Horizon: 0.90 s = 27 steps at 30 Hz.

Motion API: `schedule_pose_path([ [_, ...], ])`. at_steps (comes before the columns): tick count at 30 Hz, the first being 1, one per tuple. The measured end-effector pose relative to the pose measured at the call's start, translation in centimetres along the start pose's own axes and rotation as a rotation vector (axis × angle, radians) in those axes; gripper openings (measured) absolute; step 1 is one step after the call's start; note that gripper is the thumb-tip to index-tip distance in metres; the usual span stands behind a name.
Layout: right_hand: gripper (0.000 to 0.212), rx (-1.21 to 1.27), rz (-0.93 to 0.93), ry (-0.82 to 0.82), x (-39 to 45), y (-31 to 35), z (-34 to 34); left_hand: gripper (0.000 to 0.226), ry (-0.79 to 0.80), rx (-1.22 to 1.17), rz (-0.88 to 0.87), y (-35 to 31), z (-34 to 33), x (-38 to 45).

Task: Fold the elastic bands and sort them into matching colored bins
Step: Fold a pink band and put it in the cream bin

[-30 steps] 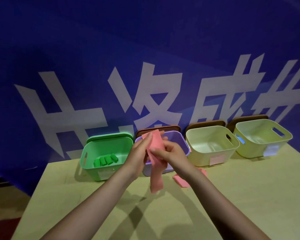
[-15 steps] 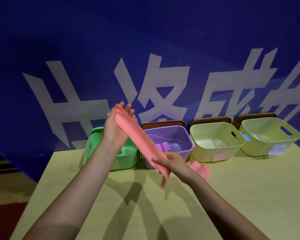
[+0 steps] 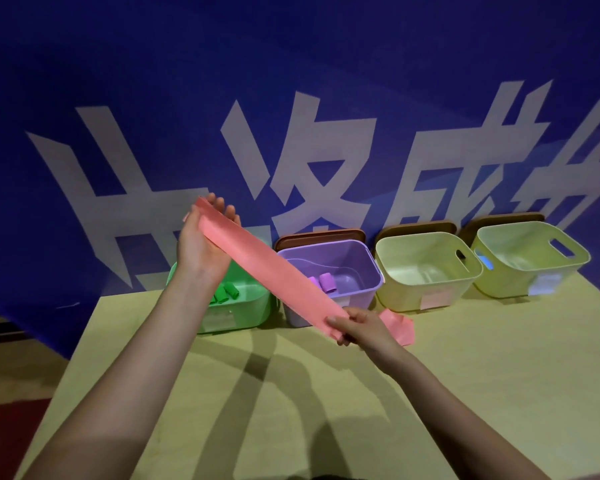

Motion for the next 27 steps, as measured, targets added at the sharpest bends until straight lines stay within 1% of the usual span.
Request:
schedule_pose_path([
  [2,0.024,0.112,-0.024,-0.066,0.0,-0.6,1.1,0.022,0.023,0.019,-0.01,-0.3,0.1,0.1],
  [4,0.028,0.113,-0.012,-0.099,-0.1,-0.8,2.1,0.023,0.042,0.025,0.011,0.2,0.0,0.0],
  [8,0.026,-0.269,-0.002,-0.03,0.8,-1.5,2.2,0.027,0.058,0.067,0.103,2.9,-1.1,-1.3],
  [11,0.028,-0.402,-0.001,0.017,1.5,-2.5,2.3,0.032,0.118,0.076,0.141,4.1,-2.9,-2.7],
  [14,0.03,-0.388,0.017,0.015,1.2,-3.2,2.6,0.034,0.166,0.096,0.135,4.2,-4.3,-3.8],
  [17,0.03,-0.362,0.041,-0.012,0.6,-3.8,2.8,0.034,0.165,0.109,0.11,4.2,-4.6,-4.6],
  [20,0.032,-0.328,0.063,-0.092,0.3,-4.3,3.5,0.034,0.125,0.097,0.046,3.6,-4.1,-4.7],
  [23,0.032,-0.327,0.08,-0.168,0.0,-4.9,4.3,0.034,0.114,0.093,0.054,4.1,-3.6,-4.7],
  [25,0.034,-0.398,0.084,-0.157,-0.1,-5.5,4.3,0.035,0.131,0.144,0.109,5.7,-3.6,-5.0],
  [26,0.032,-0.457,0.077,-0.123,0.0,-5.8,3.9,0.035,0.146,0.19,0.139,6.6,-3.7,-5.3],
  [27,0.025,-0.511,0.058,-0.083,0.0,-6.2,3.5,0.035,0.153,0.248,0.163,7.6,-3.7,-5.5],
])
Point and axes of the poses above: each hand's wrist, its own x-axis towards the middle knuckle, its own z-axis out of the back of the hand, y = z × x, the point moved 10 cm from there along x, towards the middle knuckle, and after that the axes turned 1 degree about -y, right-handed, at the moved point
